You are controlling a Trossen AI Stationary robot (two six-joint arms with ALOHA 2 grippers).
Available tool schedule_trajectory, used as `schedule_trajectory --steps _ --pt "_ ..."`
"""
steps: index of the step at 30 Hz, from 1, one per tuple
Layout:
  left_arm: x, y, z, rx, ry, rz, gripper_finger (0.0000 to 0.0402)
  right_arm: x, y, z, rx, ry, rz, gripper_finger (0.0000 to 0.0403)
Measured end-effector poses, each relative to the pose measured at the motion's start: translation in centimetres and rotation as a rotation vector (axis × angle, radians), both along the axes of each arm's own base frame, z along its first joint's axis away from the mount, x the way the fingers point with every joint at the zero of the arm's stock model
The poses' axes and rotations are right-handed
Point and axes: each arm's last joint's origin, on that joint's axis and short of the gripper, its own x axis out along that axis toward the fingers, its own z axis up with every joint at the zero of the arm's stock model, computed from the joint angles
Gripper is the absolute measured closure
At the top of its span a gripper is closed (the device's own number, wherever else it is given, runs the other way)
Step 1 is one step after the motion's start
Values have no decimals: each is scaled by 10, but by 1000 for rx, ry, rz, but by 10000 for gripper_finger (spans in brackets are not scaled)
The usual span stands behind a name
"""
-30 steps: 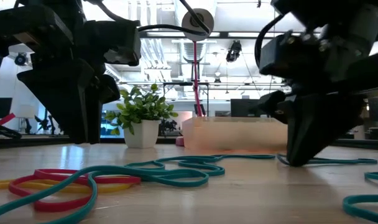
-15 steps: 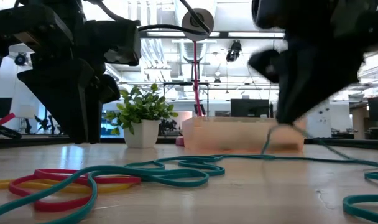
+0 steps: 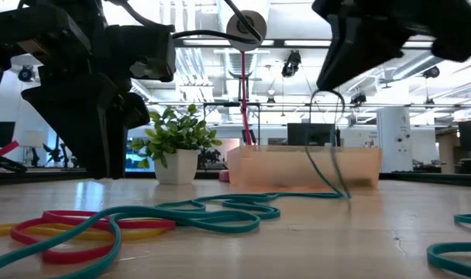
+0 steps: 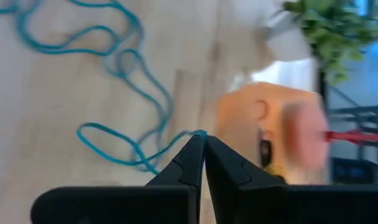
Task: Pick and place rubber bands into bin
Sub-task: Put the blue rubberband into the orange container
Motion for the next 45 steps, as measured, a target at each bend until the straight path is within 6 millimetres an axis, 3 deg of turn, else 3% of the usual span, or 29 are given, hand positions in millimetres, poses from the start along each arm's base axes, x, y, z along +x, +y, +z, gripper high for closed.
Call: schedule_trajectory --steps 27,33,37,40,45 --pt "0 0 0 0 -2 -1 268 -4 -12 16 -420 -132 -113 395" --pt "0 0 0 -1 -4 -1 268 -4 -25 22 -491 -127 -144 395" --pt "0 0 0 -2 -5 -1 268 -4 -33 29 -428 -134 -176 395" --pt "0 -1 0 -2 -6 -4 268 -5 -36 31 -212 -66 -159 394" --pt "0 -1 0 -3 -7 -4 268 -8 -37 17 126 136 -101 394"
